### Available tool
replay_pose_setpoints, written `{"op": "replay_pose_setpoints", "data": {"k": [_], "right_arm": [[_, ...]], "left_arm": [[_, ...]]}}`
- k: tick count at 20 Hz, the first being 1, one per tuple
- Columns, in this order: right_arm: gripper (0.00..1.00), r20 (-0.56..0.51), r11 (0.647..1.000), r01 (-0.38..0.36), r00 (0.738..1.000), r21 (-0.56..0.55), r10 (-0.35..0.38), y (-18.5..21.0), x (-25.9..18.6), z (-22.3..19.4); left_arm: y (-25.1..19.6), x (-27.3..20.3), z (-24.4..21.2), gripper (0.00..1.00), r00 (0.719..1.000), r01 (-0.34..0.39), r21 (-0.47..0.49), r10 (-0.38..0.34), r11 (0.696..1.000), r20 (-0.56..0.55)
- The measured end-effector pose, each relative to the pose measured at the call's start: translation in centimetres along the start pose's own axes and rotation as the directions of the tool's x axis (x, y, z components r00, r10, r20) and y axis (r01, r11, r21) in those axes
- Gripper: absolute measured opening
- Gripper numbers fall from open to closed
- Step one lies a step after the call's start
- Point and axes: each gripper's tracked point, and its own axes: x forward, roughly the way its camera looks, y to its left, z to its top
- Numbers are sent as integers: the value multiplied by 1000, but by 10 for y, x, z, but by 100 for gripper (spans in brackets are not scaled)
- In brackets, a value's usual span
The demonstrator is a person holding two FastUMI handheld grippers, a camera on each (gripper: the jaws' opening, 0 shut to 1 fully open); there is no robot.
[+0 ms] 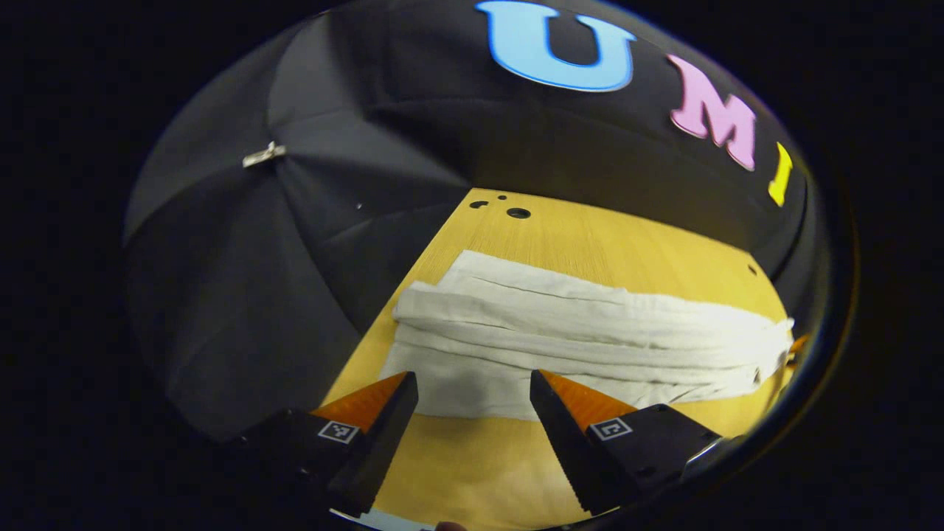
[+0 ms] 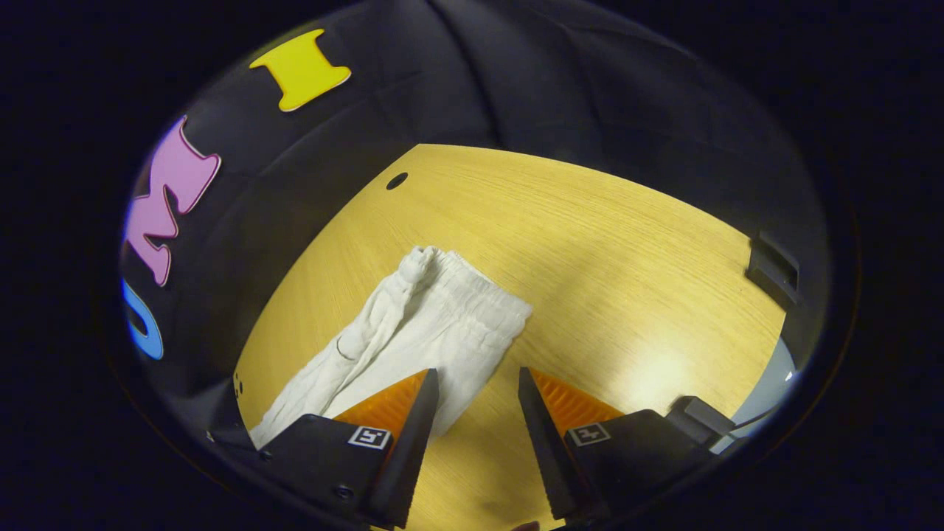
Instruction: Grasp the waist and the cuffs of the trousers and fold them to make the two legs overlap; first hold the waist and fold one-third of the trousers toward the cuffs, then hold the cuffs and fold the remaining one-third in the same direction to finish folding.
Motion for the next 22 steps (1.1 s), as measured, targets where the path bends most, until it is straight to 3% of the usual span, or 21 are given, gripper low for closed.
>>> {"op": "replay_pose_setpoints", "data": {"k": [4, 8, 11, 12, 14, 15, 17, 19, 22], "right_arm": [[74, 10, 997, 10, 1000, 74, -11, -3, 24, 13], [68, -14, 989, -27, 999, 147, 29, -4, 33, 14], [14, -49, 986, -68, 996, 152, 76, -6, 35, 8], [11, -45, 983, -75, 995, 165, 84, -6, 33, 9], [17, -48, 979, -88, 994, 184, 98, -4, 35, 8], [11, -52, 978, -93, 993, 188, 105, -2, 36, 7], [11, -60, 978, -102, 992, 182, 115, -3, 35, 8], [11, -65, 979, -105, 991, 176, 118, -3, 34, 9], [11, -69, 978, -111, 990, 175, 125, -3, 34, 9]], "left_arm": [[-6, -10, -9, 96, 999, -38, -203, 44, 978, 22], [-20, -15, -19, 96, 999, -41, -388, 46, 921, 4], [-37, -15, -35, 95, 1000, -16, -475, 6, 880, -22], [-42, -15, -40, 95, 999, -7, -508, -13, 861, -36], [-51, -9, -46, 95, 997, 3, -591, -46, 807, -58], [-51, -4, -47, 95, 997, 1, -629, -53, 777, -64], [-55, 10, -50, 95, 996, -6, -685, -60, 728, -73], [-54, 24, -47, 96, 996, -15, -712, -56, 702, -75], [-56, 40, -30, 96, 997, -5, -729, -52, 685, -56]]}}
